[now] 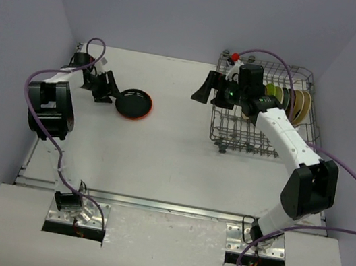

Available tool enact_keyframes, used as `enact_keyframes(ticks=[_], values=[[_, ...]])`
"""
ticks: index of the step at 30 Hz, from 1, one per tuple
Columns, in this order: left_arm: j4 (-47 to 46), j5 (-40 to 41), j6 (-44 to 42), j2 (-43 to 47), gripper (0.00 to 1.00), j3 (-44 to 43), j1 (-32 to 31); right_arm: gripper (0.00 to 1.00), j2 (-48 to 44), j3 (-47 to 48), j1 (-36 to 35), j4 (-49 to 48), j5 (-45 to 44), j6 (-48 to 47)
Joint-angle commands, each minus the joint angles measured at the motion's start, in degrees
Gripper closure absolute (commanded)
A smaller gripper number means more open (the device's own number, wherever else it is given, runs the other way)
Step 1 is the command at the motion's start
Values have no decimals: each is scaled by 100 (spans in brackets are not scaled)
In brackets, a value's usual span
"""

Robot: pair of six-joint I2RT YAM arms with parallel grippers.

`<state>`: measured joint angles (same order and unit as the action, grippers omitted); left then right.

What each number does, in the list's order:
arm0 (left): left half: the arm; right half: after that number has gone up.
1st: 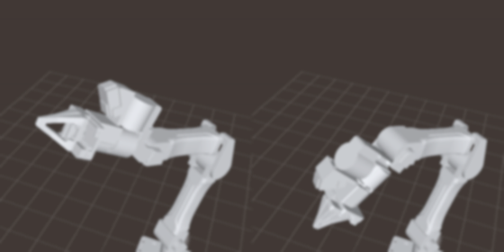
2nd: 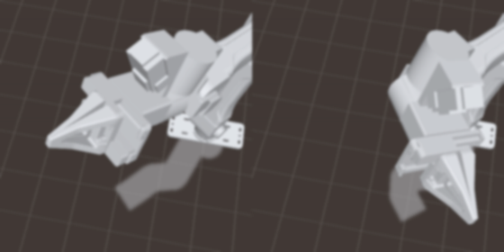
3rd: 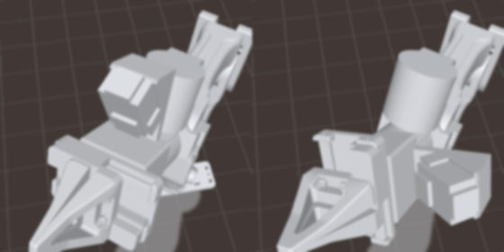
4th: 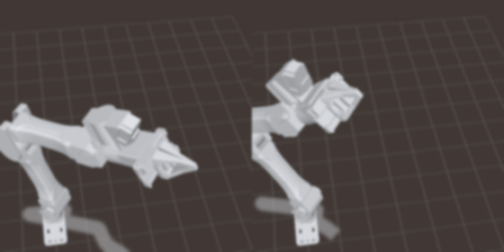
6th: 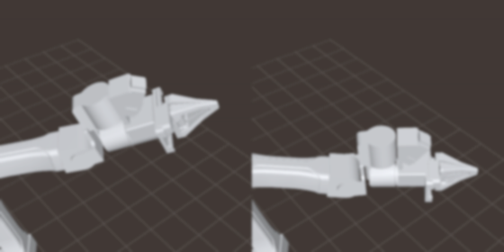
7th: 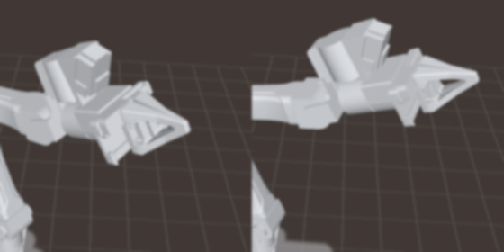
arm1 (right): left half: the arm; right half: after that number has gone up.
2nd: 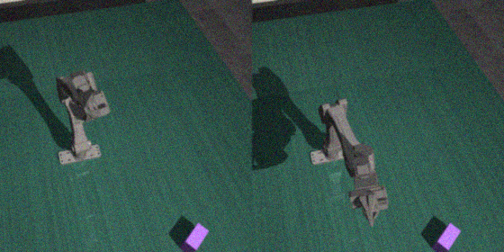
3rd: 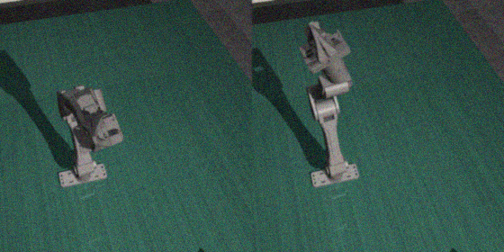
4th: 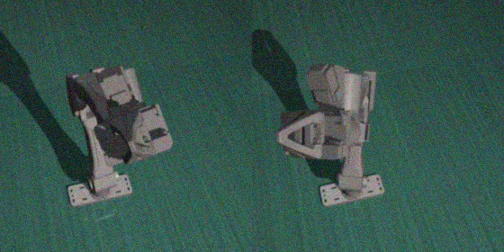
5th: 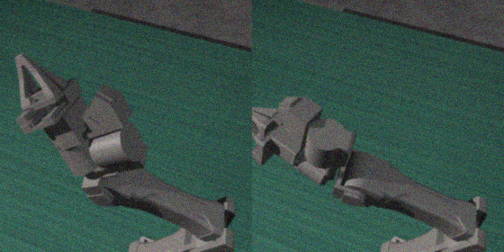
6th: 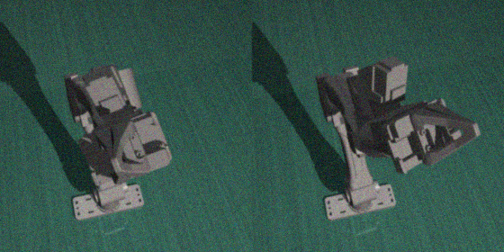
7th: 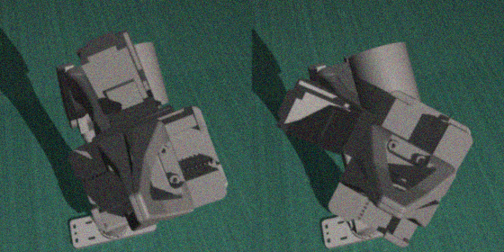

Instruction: Unload the plates from the dish rack

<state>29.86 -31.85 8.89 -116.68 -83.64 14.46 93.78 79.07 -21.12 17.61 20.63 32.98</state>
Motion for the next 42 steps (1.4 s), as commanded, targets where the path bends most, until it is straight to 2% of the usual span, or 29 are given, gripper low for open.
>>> enact_keyframes(ticks=[1, 5, 9, 11, 12, 14, 16, 18, 23, 25, 42], values=[[-37, 497, -188, 644, 43, -140, 73, 1, -250, 53, 3, -197, -171, -152], [-12, 1260, -493, 1129, 37, -30, 48, 1, -313, 153, 3, -10, -823, -575], [-217, 1946, -854, 2019, 33, 445, 31, 2, -149, 434, 3, 419, -2556, -1304], [-389, 2006, -1008, 2490, 32, 719, -4, 8, 40, 623, 55, 574, -3363, -1818], [-418, 2016, -1071, 2628, 32, 785, -30, 8, 146, 661, 56, 577, -3381, -1957], [-437, 2085, -1179, 2832, 32, 885, -120, 17, 336, 681, 250, 595, -3874, -2007], [-433, 2263, -1275, 3100, 32, 963, -326, 28, 520, 738, 568, 586, -3950, -1882], [-437, 2363, -1322, 3246, 32, 1007, -432, 32, 749, 895, 875, 586, -4083, -1844], [-407, 2645, -1413, 3389, 32, 993, -672, 52, 1072, 1014, 1107, 563, -4365, -1734], [-419, 2732, -1441, 3422, 32, 990, -755, 56, 1213, 1129, 1127, 560, -4646, -1717], [-337, 2705, -1437, 3307, 32, 905, -819, 65, 2272, 1980, 1304, 533, -4814, -1783]])
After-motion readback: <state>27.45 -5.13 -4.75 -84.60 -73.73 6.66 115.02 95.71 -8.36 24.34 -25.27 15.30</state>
